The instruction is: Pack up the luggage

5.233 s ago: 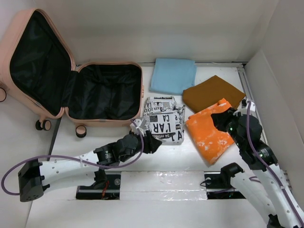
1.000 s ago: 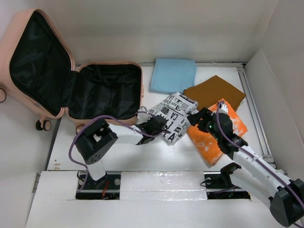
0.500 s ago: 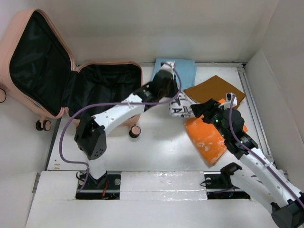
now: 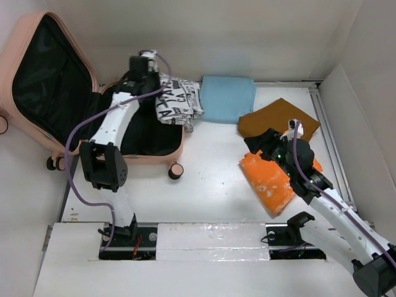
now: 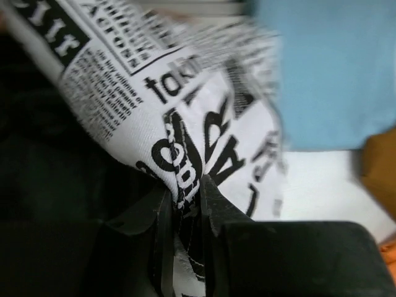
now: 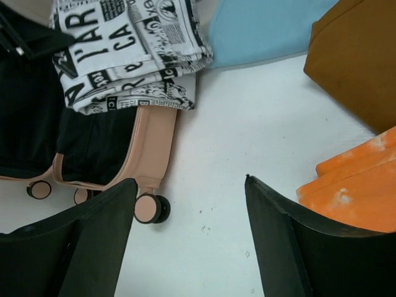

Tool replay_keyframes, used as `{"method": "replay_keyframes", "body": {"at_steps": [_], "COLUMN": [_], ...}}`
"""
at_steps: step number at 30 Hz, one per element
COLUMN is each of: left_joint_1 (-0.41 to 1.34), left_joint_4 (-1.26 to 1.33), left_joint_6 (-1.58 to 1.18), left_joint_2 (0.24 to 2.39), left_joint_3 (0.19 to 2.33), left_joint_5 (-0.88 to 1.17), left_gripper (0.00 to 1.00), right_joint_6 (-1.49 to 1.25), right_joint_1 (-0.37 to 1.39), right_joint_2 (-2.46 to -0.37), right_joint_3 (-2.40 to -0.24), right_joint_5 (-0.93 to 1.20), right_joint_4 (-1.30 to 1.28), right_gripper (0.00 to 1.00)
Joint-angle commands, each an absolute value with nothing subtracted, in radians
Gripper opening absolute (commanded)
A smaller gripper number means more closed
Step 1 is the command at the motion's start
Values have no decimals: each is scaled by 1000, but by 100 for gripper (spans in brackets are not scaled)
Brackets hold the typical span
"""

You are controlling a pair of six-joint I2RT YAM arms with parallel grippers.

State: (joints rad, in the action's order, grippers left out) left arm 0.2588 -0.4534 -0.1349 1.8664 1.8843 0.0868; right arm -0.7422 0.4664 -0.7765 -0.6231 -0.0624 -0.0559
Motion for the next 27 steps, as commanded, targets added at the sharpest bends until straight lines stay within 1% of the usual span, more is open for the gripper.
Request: {"method": "replay_keyframes", "body": {"at_steps": [1,2,3,5,8,11,13,14,16,17,18,20,21,22,24,27], "left_joint_1": [132,62,26,-67,-142,-169,-169,-169,-169,-169,-169,-169,-169,-169,-160,-127], "left_joint_4": [-331,-318,-267,-206,-82,-31,-44,-73,-144,-203,-225,-235,-235,-235,-226,-180], "left_joint_6": [-169,-184,-216,-257,-348,-370,-370,-370,-400,-411,-423,-457,-468,-478,-503,-534], "left_joint_2": [1704,1678,1663,1608,1566,1555,1597,1624,1702,1718,1718,1691,1668,1640,1544,1401], "left_joint_3": [1780,1744,1656,1554,1375,1289,1289,1323,1368,1383,1393,1393,1379,1365,1347,1290], "left_joint_5": [144,153,153,176,176,95,45,44,-32,-57,-81,-118,-127,-159,-192,-251], "left_gripper": [0,0,0,0,0,0,0,3,17,29,38,56,61,70,73,73], "right_joint_6": [-724,-724,-724,-724,-724,-724,-724,-724,-724,-724,-724,-724,-724,-724,-715,-715], "right_joint_1": [474,474,474,474,474,474,474,474,474,474,474,474,474,474,474,474], "right_joint_2": [-767,-767,-767,-755,-746,-746,-735,-735,-724,-724,-715,-715,-715,-715,-725,-735], "right_joint_3": [-617,-608,-598,-589,-578,-557,-545,-545,-534,-534,-534,-525,-525,-525,-525,-525], "right_joint_5": [-37,-25,-25,-25,-15,-15,-15,-15,-15,-15,-15,-15,-6,-6,-6,3], "right_joint_4": [-8,-8,-8,-8,-8,-8,-8,-8,-8,-8,-8,-8,-8,-8,-8,-8], "right_gripper": [76,76,76,76,76,76,76,76,76,78,78,81,83,83,84,85]}}
